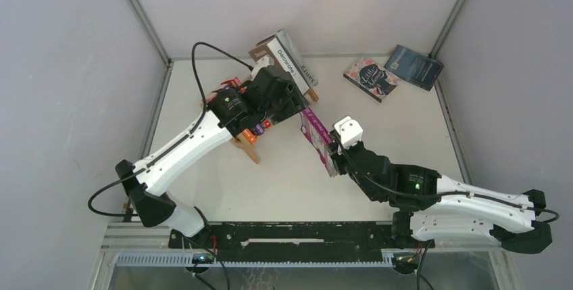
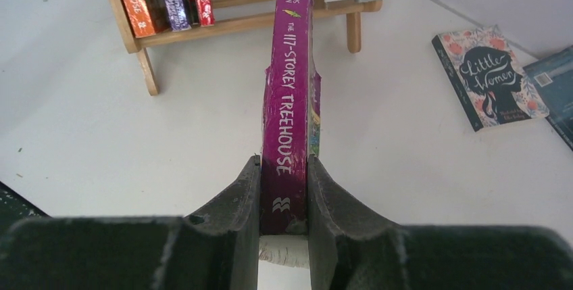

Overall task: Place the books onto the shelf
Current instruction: Pick up the book from the center of the board.

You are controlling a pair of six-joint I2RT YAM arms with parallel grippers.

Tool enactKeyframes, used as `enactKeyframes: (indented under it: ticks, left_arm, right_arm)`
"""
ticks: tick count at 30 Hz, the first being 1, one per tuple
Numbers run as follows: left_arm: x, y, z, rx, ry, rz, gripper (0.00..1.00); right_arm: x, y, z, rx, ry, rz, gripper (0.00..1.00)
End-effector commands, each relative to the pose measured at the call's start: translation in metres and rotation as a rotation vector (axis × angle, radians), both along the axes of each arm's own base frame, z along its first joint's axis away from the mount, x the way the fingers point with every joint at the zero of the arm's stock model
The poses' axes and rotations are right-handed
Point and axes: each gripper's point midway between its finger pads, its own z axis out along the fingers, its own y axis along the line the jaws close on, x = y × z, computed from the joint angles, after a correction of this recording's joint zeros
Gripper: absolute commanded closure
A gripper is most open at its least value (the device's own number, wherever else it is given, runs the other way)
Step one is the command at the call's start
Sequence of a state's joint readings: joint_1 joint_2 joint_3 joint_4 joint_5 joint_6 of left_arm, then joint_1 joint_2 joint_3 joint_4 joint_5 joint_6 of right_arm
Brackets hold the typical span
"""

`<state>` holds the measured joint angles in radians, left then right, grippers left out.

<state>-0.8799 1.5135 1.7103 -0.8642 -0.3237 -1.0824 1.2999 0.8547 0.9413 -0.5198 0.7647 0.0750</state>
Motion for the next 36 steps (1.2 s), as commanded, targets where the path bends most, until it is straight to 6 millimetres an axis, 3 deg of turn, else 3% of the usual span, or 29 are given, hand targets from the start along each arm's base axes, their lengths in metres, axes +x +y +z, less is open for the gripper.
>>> enactKeyframes:
  ticks: [1,11,19,31,34,36]
  left_arm:
    - [-0.01,0.005,-0.008,-0.078,0.034,-0.051,0.34]
    - [-0.004,0.013,-0.014,-0.188,0.075,-0.06,0.15]
    - [-0.003,0.0,-0.01,-0.266,0.111,-0.101,0.07]
    - [-0.02,-0.022,-0.027,-0.315,0.243,-0.211,0.1]
    - [-0.023,-0.025,-0.03,-0.319,0.266,-0.225,0.14]
    - [-0.024,-0.027,-0.032,-0.324,0.279,-0.237,0.23]
  right_arm:
    - [0.0,0.0,0.047,0.136,-0.102,-0.006,1.0]
    - [-0.017,-0.002,0.06,0.145,-0.142,0.045,1.0]
    - [-0.025,0.0,0.063,0.134,-0.161,0.07,1.0]
    - [-0.031,0.006,0.078,0.086,-0.25,0.108,1.0]
    - [-0.032,0.009,0.08,0.075,-0.265,0.12,1.0]
    - [-0.034,0.011,0.08,0.067,-0.272,0.13,1.0]
